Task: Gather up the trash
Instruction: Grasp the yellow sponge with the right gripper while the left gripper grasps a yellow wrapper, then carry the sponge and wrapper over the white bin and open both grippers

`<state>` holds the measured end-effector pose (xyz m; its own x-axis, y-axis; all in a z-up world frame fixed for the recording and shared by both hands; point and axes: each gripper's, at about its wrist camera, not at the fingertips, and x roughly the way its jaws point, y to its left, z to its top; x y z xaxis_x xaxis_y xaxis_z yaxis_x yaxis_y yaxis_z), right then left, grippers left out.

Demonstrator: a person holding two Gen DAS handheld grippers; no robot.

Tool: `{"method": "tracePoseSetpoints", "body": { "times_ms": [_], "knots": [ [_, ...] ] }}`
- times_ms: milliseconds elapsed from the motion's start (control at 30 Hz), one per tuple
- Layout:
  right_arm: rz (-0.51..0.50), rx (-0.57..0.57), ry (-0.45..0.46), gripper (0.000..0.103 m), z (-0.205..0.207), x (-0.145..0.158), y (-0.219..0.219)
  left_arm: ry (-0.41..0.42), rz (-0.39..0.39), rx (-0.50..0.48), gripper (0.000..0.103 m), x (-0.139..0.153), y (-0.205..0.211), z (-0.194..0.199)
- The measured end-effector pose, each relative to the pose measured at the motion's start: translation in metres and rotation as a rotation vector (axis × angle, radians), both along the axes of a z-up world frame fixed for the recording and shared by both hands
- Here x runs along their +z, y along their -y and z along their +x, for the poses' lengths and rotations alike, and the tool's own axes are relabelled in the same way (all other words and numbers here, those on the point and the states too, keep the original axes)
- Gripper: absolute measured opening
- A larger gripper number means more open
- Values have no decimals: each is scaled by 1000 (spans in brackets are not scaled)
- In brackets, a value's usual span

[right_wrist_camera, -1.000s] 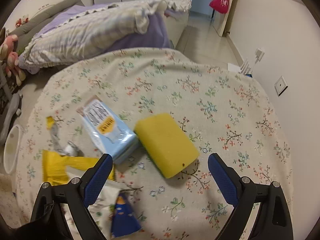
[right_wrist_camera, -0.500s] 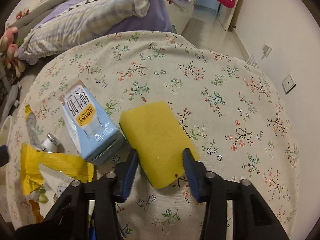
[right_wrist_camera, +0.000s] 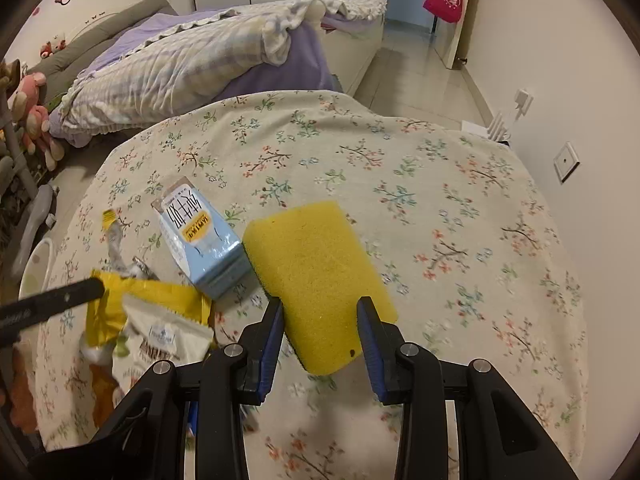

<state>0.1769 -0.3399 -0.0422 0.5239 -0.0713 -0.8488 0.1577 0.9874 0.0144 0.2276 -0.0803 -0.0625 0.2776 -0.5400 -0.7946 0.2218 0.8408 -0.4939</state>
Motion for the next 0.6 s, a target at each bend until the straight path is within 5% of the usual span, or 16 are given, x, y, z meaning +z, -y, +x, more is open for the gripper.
{"method": "tracePoseSetpoints", "body": {
  "times_ms": [600],
  "knots": [
    [30, -15, 55, 38, -45, 35, -2, 189, -5, 60, 2, 55, -28, -11]
  ]
}}
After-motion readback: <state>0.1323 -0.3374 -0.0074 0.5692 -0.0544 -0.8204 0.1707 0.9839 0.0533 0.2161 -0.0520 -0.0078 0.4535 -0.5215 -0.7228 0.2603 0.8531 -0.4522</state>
